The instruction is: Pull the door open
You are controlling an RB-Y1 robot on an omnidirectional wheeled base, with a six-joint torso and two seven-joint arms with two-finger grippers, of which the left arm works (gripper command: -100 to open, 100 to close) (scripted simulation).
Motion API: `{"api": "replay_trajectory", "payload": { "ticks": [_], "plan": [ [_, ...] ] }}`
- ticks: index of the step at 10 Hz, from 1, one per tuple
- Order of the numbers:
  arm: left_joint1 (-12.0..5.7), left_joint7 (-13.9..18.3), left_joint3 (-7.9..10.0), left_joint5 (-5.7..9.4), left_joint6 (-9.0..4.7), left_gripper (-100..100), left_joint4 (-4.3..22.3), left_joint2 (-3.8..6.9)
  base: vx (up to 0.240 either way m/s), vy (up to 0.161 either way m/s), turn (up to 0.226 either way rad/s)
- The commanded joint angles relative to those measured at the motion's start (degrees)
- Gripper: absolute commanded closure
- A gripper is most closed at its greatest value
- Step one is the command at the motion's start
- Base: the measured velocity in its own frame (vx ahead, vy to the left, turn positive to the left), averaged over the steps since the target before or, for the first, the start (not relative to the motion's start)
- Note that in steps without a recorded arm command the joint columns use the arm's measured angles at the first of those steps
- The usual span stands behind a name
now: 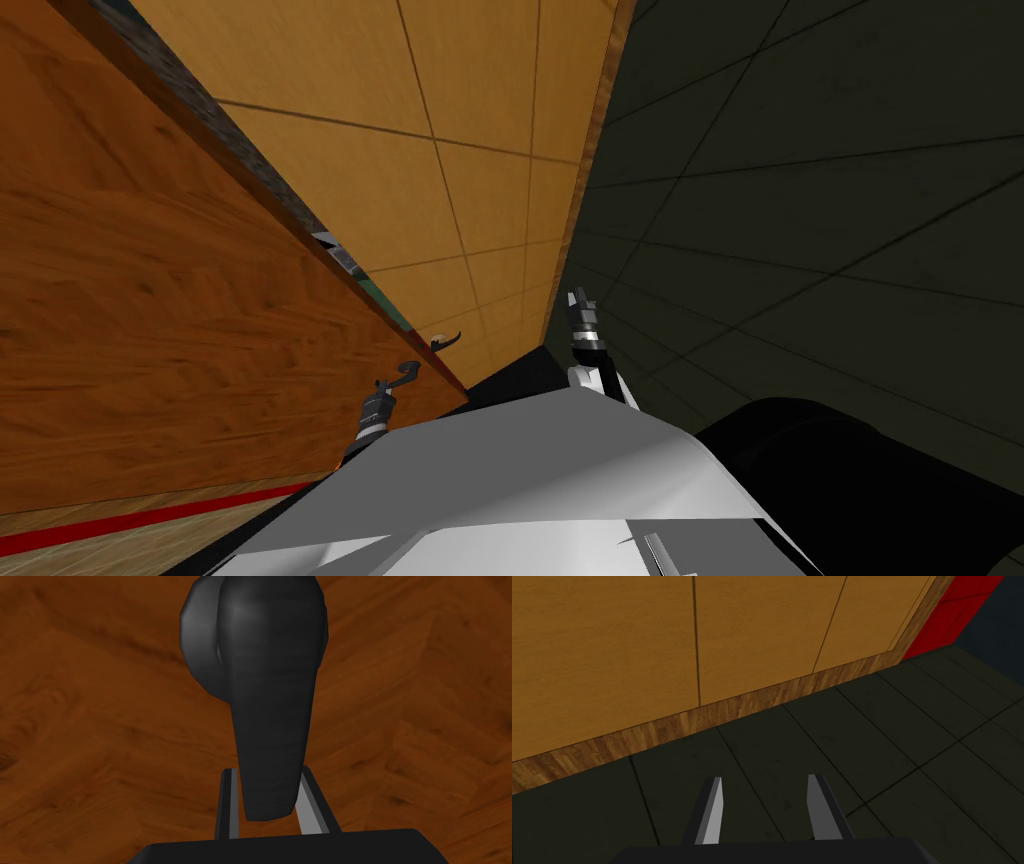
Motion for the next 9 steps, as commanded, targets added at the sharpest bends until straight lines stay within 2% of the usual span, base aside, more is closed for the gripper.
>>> {"api": "replay_trajectory", "payload": {
  "ticks": [1,3,6,7,8,9],
  "plan": [
    [1.12,0.9,-0.59,-0.38,-0.64,100,-0.3,0.63,-0.209,-0.018,-0.134],
    [1.69,2.6,-2.61,-1.46,-2.38,100,-0.8,1.14,-0.217,0.012,-0.182],
    [1.98,4.3,-4.81,-2.63,-4.07,100,-1.3,1.43,-0.176,0.062,-0.134],
    [2.04,3.7,-3.73,-2.11,-3.62,100,-0.8,1.82,-0.068,0.033,-0.027],
    [2.99,4.7,-4.49,-2.6,-5.27,100,-0.5,2.39,-0.149,0.029,-0.139],
    [3.24,5.0,-4.67,-2.72,-5.7,100,-0.5,2.52,-0.206,0.05,-0.161]
  ]
}}
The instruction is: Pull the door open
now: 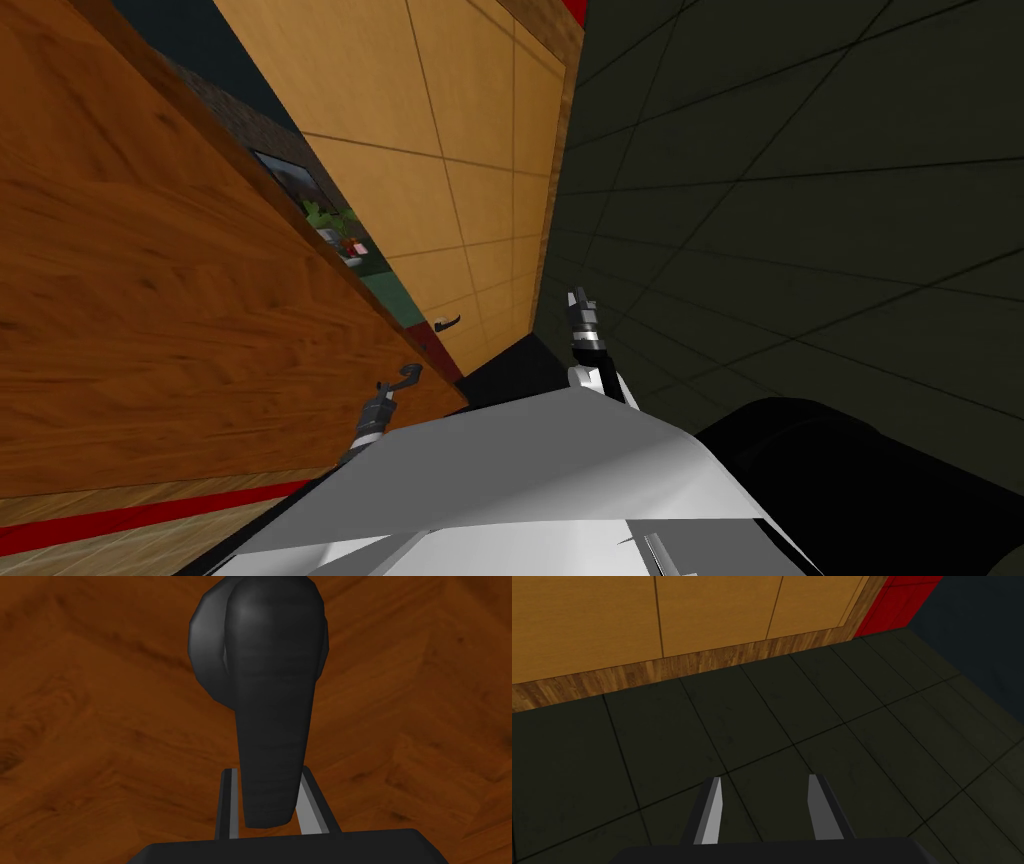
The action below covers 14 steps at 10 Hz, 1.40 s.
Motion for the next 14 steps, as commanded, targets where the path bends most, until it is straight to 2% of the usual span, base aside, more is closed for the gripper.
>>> {"api": "replay_trajectory", "payload": {
  "ticks": [1,2,6,7,8,9,14],
  "plan": [
    [0.71,0.8,-1.02,-0.59,-1.91,100,0.7,0.05,-0.179,0.041,-0.152],
    [1.01,1.0,-1.23,-0.73,-2.42,100,0.7,0.21,-0.155,0.014,-0.09],
    [3.48,3.3,-3.04,-1.91,-6.69,100,1.1,1.51,-0.193,0.032,-0.151],
    [3.67,3.4,-3.18,-2.0,-7.01,100,1.1,1.61,-0.19,0.046,-0.109],
    [3.51,3.3,-2.46,-1.6,-6.19,100,1.2,2.09,-0.074,0.022,-0.002],
    [3.92,3.8,-2.92,-1.99,-7.68,100,2.1,2.38,-0.164,0.027,-0.156],
    [4.44,4.7,-3.65,-2.62,-10.24,100,3.3,2.92,-0.167,0.028,-0.114]
  ]
}}
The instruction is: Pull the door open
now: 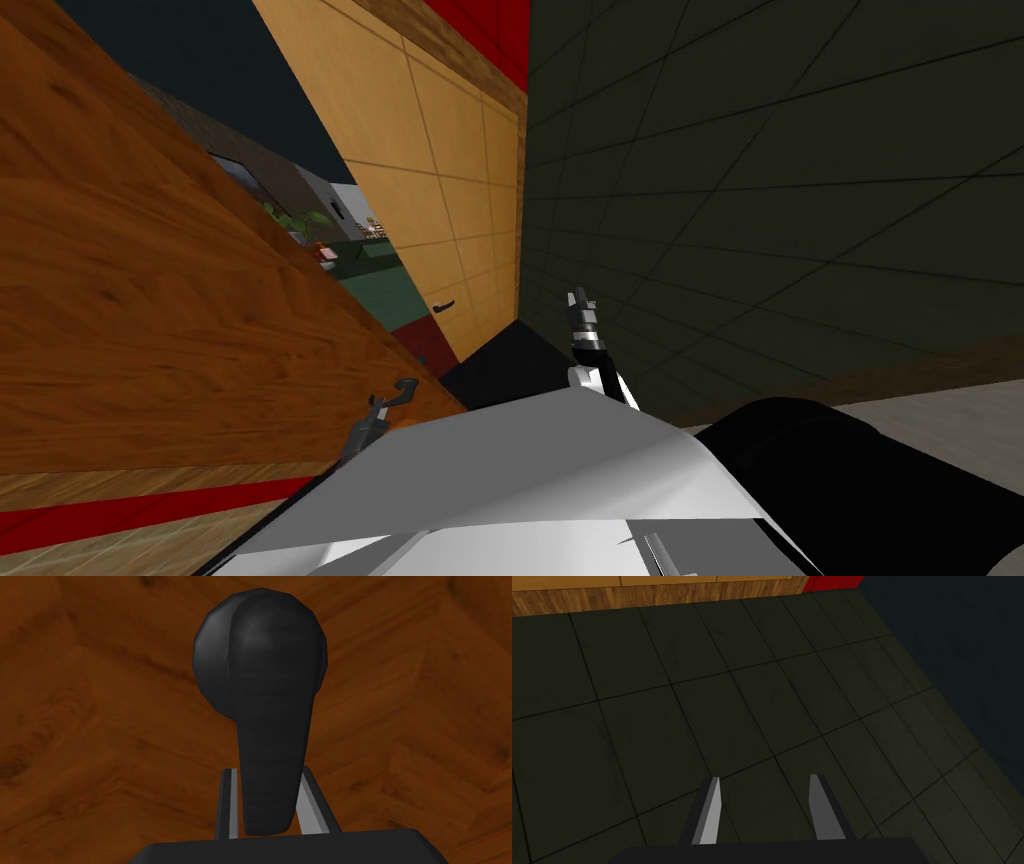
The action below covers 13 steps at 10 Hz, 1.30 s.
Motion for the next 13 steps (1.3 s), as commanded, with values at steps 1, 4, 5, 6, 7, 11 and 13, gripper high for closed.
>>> {"api": "replay_trajectory", "payload": {
  "ticks": [1,4,5,6,7,11,13],
  "plan": [
    [-0.15,0.5,-0.82,-0.54,-1.9,100,1.0,-0.05,-0.138,0.027,-0.144],
    [0.25,1.2,-1.39,-1.03,-3.9,100,2.0,0.37,-0.182,0.043,-0.144],
    [0.4,1.4,-1.61,-1.21,-4.66,100,2.3,0.54,-0.216,0.06,-0.138],
    [0.05,1.2,-0.89,-0.77,-4.01,100,2.5,0.9,-0.097,0.035,-0.025],
    [-1.25,1.3,-1.05,-1.45,-3.73,100,3.5,0.7,-0.171,0.0,-0.024],
    [-6.47,1.8,-1.33,-3.82,-2.23,100,6.4,0.11,-0.241,0.023,-0.056],
    [-8.65,2.0,-1.46,-4.81,-1.63,100,7.6,-0.13,-0.146,0.027,-0.037]
  ]
}}
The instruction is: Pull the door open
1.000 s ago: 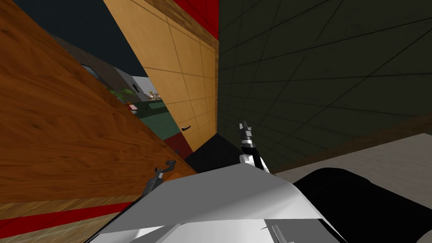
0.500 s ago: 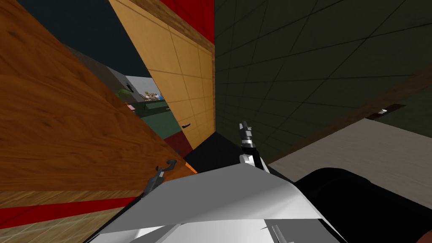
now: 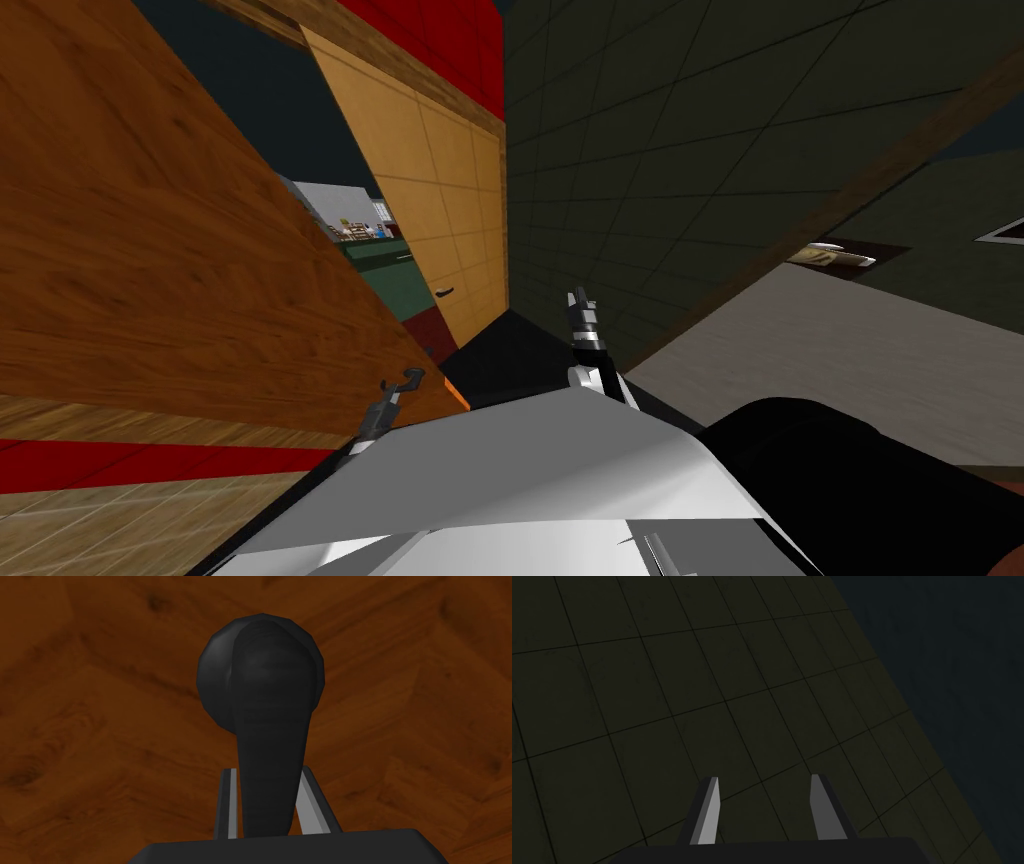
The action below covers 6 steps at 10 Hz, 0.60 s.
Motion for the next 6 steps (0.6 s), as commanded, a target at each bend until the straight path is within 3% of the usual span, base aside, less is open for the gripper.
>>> {"api": "replay_trajectory", "payload": {
  "ticks": [1,3,6],
  "plan": [
    [-1.49,0.2,-0.67,-0.73,-0.81,100,1.7,-0.52,-0.101,0.025,-0.028],
    [-2.23,0.2,-0.71,-1.06,-0.62,100,2.1,-0.59,-0.03,0.002,0.0],
    [-5.88,0.6,-0.92,-2.73,0.31,100,4.1,-0.97,-0.136,0.042,-0.052]
  ]
}}
